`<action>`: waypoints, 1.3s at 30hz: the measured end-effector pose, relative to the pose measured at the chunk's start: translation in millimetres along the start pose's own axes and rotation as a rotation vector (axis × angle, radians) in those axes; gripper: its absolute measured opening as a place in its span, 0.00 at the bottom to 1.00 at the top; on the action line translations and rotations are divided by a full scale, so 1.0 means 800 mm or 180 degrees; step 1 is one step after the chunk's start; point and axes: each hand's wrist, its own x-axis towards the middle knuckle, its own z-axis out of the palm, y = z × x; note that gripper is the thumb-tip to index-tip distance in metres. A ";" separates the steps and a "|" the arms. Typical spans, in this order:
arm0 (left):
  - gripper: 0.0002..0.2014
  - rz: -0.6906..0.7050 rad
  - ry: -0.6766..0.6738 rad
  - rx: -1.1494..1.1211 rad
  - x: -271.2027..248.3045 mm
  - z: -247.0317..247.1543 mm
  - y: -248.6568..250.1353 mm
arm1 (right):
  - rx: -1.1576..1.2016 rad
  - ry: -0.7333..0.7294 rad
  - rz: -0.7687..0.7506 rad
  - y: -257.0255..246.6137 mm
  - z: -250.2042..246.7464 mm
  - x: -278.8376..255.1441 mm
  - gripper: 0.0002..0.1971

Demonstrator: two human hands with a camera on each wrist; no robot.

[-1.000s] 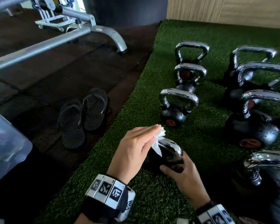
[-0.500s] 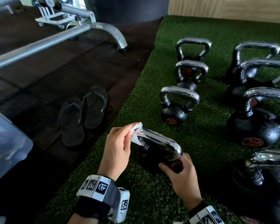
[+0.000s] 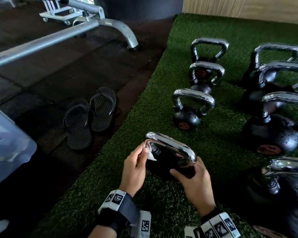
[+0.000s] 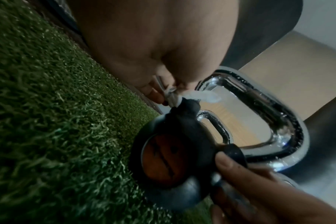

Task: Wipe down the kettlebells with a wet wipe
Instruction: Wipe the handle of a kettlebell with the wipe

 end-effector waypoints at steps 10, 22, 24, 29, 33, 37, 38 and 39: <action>0.18 0.0286 0.0027 0.0483 0.026 0.012 0.022 | -0.0898 -0.0107 -0.0581 0.003 -0.014 -0.031 0.15; 0.16 0.0219 -0.1372 0.1289 0.069 0.009 0.069 | -0.0816 -0.0099 -0.0610 -0.014 -0.009 0.013 0.18; 0.15 0.0413 -0.1073 0.1250 0.064 0.011 0.066 | -0.0730 -0.0470 -0.0134 -0.014 -0.001 0.018 0.29; 0.13 0.0426 -0.0906 0.1320 0.081 0.016 0.068 | -0.0686 -0.0512 0.0131 -0.014 0.004 0.017 0.33; 0.09 0.0471 -0.0608 0.0365 0.084 0.017 0.079 | -0.0606 -0.0486 0.0238 -0.017 0.004 0.015 0.30; 0.14 0.0795 -0.0628 -0.0027 0.079 0.014 0.082 | -0.0587 -0.0457 0.0196 -0.018 0.004 0.011 0.31; 0.14 0.0708 -0.0653 -0.0072 0.082 0.015 0.083 | -0.0590 -0.0440 0.0220 -0.020 0.004 0.011 0.31; 0.14 0.0609 -0.0666 -0.0102 0.086 0.015 0.085 | -0.0587 -0.0432 0.0247 -0.022 0.005 0.012 0.32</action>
